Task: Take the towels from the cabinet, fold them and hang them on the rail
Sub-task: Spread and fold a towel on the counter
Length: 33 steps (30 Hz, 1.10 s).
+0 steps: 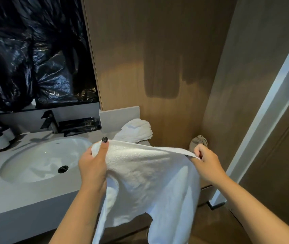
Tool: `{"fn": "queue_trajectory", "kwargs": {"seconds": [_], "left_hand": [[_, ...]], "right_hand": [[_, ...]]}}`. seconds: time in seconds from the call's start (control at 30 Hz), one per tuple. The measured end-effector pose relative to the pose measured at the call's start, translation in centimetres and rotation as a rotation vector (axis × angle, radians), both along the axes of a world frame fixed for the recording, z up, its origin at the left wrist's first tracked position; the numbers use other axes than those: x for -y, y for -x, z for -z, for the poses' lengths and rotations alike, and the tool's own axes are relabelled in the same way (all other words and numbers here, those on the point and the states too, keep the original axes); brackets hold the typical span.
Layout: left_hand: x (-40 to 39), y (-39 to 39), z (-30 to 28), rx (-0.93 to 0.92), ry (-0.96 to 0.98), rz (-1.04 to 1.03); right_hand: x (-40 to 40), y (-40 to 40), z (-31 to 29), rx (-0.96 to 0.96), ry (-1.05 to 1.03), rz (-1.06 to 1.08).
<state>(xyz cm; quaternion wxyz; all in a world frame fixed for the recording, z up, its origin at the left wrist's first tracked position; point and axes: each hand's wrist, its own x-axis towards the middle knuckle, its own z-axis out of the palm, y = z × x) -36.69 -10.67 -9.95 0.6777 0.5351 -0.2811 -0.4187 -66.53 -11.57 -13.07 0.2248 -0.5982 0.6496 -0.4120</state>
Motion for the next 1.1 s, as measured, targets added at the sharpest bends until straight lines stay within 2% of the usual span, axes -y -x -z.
{"fn": "queue_trajectory", "kwargs": {"seconds": [0.13,0.33,0.5,0.57,0.73,0.9,1.1], "left_hand": [[-0.6,-2.4,-0.4,-0.066,-0.003,-0.093],[-1.8,-4.0,-1.3,0.112,-0.001,-0.075],[-2.7,-3.7,-2.0,0.332,0.017,-0.033],[-2.7,-3.1,-1.7,0.400,0.039,0.034],[-2.2,-0.5,-0.1,0.664,0.088,0.470],[-2.6,2.8,0.9,0.565,0.124,0.700],[-3.4,3.8,1.9,0.605,0.105,0.732]], "right_hand": [[0.2,1.5,1.3,0.108,0.021,0.090],[1.1,0.7,1.6,0.092,0.020,-0.087],[1.7,-1.6,0.8,0.039,0.008,-0.238],[1.6,-2.9,0.0,0.052,0.002,-0.284],[1.0,-6.1,-3.0,0.046,0.039,-0.470],[0.0,-7.9,-4.6,-0.015,0.043,-0.513],[-0.5,-7.1,-3.8,-0.048,0.016,-0.440]]}}
